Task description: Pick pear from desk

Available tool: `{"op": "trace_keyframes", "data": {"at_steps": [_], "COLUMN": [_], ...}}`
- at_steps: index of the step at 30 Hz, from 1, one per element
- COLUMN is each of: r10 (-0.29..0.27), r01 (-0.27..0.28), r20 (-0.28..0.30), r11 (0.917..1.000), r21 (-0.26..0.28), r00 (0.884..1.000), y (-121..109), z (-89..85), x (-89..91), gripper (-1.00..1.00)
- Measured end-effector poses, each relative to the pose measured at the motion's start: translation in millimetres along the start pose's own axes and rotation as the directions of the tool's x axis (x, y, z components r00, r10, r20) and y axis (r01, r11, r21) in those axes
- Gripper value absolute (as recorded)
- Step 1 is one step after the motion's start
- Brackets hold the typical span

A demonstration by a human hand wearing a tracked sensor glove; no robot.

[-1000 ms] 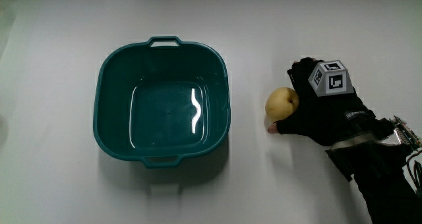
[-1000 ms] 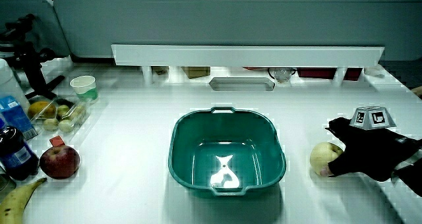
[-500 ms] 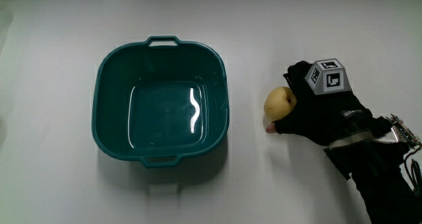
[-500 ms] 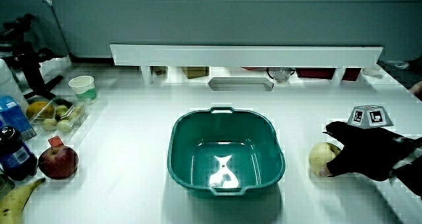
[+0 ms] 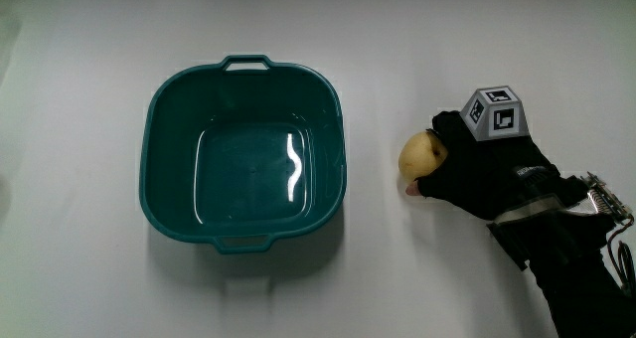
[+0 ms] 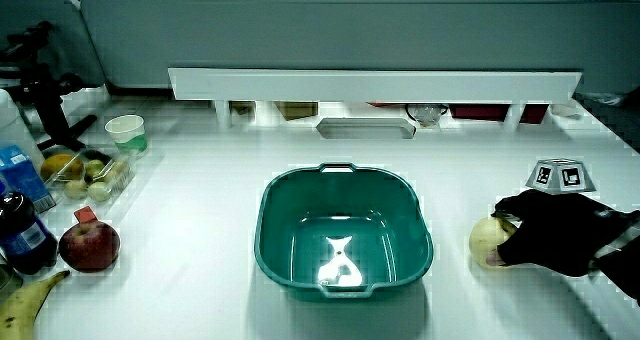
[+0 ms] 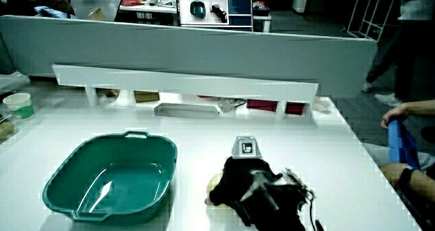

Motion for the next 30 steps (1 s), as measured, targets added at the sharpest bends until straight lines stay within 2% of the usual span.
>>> {"op": "trace_keyframes", "data": {"at_steps": [3,5,6,7,9,10,12,16,17,18,20,21,22,30], "r10": [0.010,-0.005,0.020,0.008,0.023,0.022,0.023,0.044,0.034,0.049,0.046,0.052,0.047,0.056], "r01": [-0.010,0.005,-0.020,-0.008,-0.023,-0.022,-0.023,-0.044,-0.034,-0.048,-0.045,-0.051,-0.045,-0.054], "r20": [0.002,0.011,-0.002,0.005,0.001,-0.002,0.003,-0.008,-0.002,-0.022,-0.015,-0.021,-0.019,-0.038], "r11": [0.9999,1.0000,0.9998,1.0000,0.9997,0.9997,0.9996,0.9987,0.9989,0.9985,0.9972,0.9976,0.9967,0.9971], "r21": [-0.002,0.008,-0.005,0.005,0.007,-0.011,0.013,0.027,0.032,0.025,0.059,0.047,0.067,0.054], "r00": [1.000,1.000,1.000,1.000,1.000,1.000,1.000,0.999,0.999,0.999,0.999,0.998,0.999,0.998], "y": [1.3,1.5,0.1,0.7,0.2,2.3,2.3,2.1,3.4,3.3,1.7,1.5,1.4,5.0], "z": [-0.4,0.1,1.2,0.8,1.0,-0.2,1.1,2.3,1.6,1.5,2.9,3.2,3.8,2.2], "x": [-1.4,-1.8,-3.2,-3.1,-3.3,-2.6,-2.7,-3.2,-2.4,-2.1,-2.3,-2.4,-2.2,-0.2], "gripper": [0.00,0.00,0.00,0.00,0.05,0.08,0.14,0.24,0.27,0.30,0.35,0.38,0.41,0.62]}}
